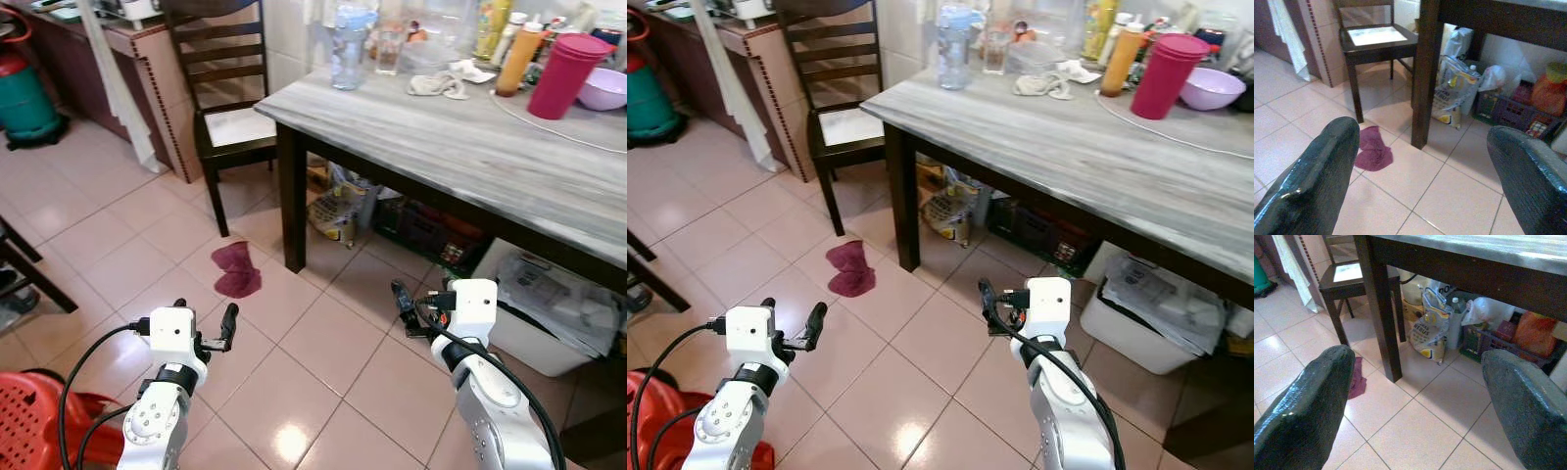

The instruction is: Setting the table

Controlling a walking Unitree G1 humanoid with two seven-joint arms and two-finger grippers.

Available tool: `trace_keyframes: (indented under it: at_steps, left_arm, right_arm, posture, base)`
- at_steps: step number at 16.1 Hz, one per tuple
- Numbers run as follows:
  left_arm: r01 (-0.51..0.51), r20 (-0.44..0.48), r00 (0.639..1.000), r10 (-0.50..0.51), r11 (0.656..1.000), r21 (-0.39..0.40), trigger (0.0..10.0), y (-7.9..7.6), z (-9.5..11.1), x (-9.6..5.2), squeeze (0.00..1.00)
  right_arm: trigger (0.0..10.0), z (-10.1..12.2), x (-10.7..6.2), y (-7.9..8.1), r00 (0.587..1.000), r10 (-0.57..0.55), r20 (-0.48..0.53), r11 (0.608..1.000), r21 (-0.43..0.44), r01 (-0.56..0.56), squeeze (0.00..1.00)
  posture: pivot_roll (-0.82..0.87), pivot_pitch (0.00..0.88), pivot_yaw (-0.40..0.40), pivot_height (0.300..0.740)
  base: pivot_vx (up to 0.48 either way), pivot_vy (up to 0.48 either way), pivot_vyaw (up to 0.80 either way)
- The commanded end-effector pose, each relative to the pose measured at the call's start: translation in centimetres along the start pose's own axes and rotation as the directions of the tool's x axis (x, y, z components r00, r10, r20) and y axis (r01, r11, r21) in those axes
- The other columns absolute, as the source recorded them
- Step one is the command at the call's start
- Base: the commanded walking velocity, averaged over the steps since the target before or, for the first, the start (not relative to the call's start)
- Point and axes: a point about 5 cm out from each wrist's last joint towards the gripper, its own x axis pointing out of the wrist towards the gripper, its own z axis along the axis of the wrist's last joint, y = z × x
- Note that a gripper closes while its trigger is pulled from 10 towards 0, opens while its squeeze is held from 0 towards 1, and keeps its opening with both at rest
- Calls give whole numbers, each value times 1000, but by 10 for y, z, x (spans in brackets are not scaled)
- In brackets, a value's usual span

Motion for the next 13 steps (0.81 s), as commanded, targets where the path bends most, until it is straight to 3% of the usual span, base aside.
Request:
trace_keyframes:
  at_steps: [1, 6, 10, 13]
  left_arm:
    - [-8, -11, 1000, 8, 1000, 14, 10000, 3, 1, 1, 0]
    - [-2, -24, 1000, 3, 1000, 27, 10000, 3, -1, 2, 0]
    - [74, -13, 997, -74, 997, 17, 10000, 0, 2, 2, 0]
    - [121, -8, 993, -121, 993, 4, 10000, -4, 2, 3, 0]
  right_arm:
    - [10000, 0, 1, -1, 1000, -10, 1, 1000, 9, 10, 0]
    - [10000, 1, 2, 0, 1000, -16, 8, 1000, 14, 16, 0]
    - [10000, 0, 2, 0, 1000, -21, 4, 1000, 11, 21, 0]
    - [10000, 0, 2, -1, 1000, -25, 4, 1000, 9, 25, 0]
  posture:
    - [-110, 52, 33, 740]
    - [-115, 52, 36, 740]
    - [-120, 53, 41, 740]
    - [-129, 50, 47, 740]
  base:
    - [0, 0, -800]
    - [0, 0, -128]
    - [0, 0, -800]
    - [329, 0, -800]
